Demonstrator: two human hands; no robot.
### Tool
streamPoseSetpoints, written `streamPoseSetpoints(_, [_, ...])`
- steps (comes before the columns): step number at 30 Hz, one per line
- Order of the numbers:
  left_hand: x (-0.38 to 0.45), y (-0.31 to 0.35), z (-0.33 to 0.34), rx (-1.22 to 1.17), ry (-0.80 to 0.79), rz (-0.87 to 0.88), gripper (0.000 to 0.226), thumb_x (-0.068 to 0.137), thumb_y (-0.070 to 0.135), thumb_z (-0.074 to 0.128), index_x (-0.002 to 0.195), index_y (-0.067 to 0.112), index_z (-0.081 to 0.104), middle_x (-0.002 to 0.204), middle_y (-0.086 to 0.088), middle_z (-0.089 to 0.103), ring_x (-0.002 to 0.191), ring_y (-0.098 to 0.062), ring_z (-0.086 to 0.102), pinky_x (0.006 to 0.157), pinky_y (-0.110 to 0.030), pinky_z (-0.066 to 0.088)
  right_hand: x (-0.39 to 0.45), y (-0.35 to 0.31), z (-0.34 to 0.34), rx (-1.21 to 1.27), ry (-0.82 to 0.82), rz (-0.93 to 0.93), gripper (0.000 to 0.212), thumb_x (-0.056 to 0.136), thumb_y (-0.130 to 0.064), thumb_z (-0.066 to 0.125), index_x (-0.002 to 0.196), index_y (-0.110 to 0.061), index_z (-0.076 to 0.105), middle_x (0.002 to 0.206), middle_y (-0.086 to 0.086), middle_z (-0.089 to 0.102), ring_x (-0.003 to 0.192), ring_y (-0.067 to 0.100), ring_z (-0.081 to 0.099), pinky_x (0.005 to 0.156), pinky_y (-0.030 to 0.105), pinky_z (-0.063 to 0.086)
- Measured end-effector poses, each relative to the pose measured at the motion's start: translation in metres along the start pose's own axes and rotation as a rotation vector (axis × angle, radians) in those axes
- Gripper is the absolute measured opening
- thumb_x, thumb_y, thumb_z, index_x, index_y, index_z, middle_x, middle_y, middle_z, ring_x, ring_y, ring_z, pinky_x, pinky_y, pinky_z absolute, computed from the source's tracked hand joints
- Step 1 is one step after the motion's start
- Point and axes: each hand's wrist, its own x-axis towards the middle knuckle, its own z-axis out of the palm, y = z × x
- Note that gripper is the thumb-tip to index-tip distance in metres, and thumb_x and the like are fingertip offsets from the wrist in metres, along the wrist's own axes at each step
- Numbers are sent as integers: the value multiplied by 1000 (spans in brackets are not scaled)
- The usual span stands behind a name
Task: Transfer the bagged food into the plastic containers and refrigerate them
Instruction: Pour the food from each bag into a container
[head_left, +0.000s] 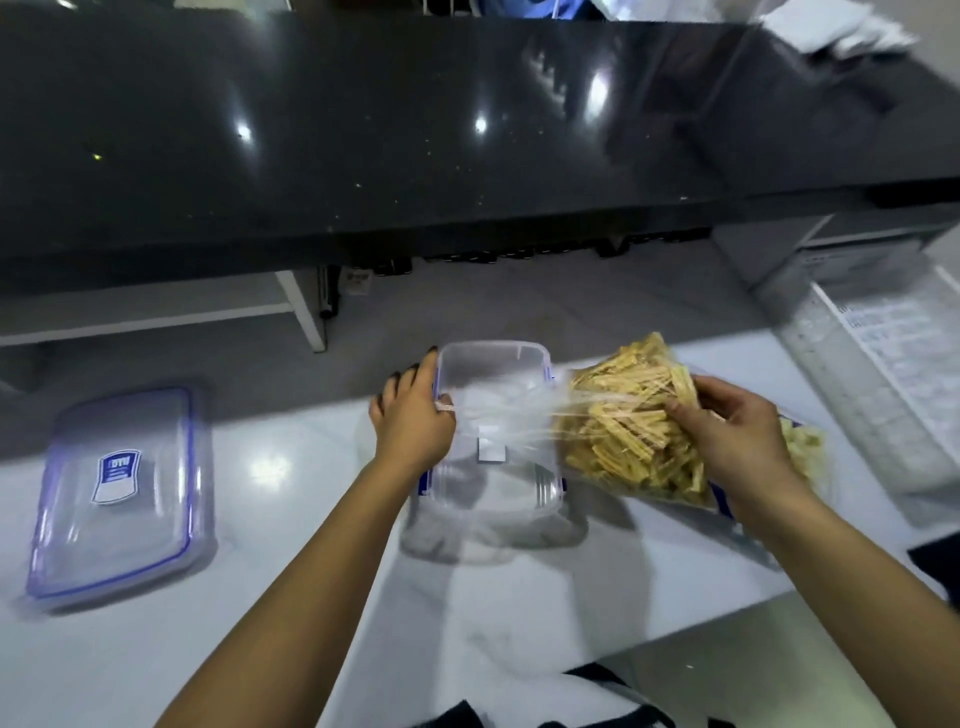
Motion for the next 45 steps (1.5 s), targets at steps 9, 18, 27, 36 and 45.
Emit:
streamPoseSetpoints(9, [-25,-9,9,-89,-5,-6,66,99,21,41,157,39,15,155,-3,37,147,-29,23,118,-46,16,-21,-19,-17,85,-190,358,45,77,16,68,118,-2,60,106,22,72,89,36,72,72,43,60])
streamPoseSetpoints(18, [-33,0,9,65,5,-21,67,100,25,40,157,41,8,165,-7,15,153,-31,4,122,-53,2,-36,-31,-13,-12,-87,153,35,82,14,66,105,-12,58,105,12,64,86,29,68,55,32,56])
streamPoseSetpoints(27, [-37,3,8,124,-15,4,66,103,25,36,157,40,1,168,-9,5,154,-32,-7,121,-55,-4,-48,-23,-3,-18,-16,87,29,90,7,62,102,-19,58,113,14,64,94,38,66,82,59,57])
streamPoseSetpoints(36, [-32,3,9,144,-32,-6,68,103,24,36,157,41,-1,168,-9,3,154,-32,-10,121,-57,-6,-60,-29,12,-79,52,-87,29,89,8,62,98,-20,59,99,3,60,76,19,63,51,25,56])
streamPoseSetpoints(45, [-33,2,9,99,-39,-14,72,100,20,39,157,43,-1,168,-10,7,154,-33,-5,121,-58,-4,-62,-34,18,-138,77,-241,27,88,5,62,97,-20,56,90,-9,59,66,-4,56,58,30,52])
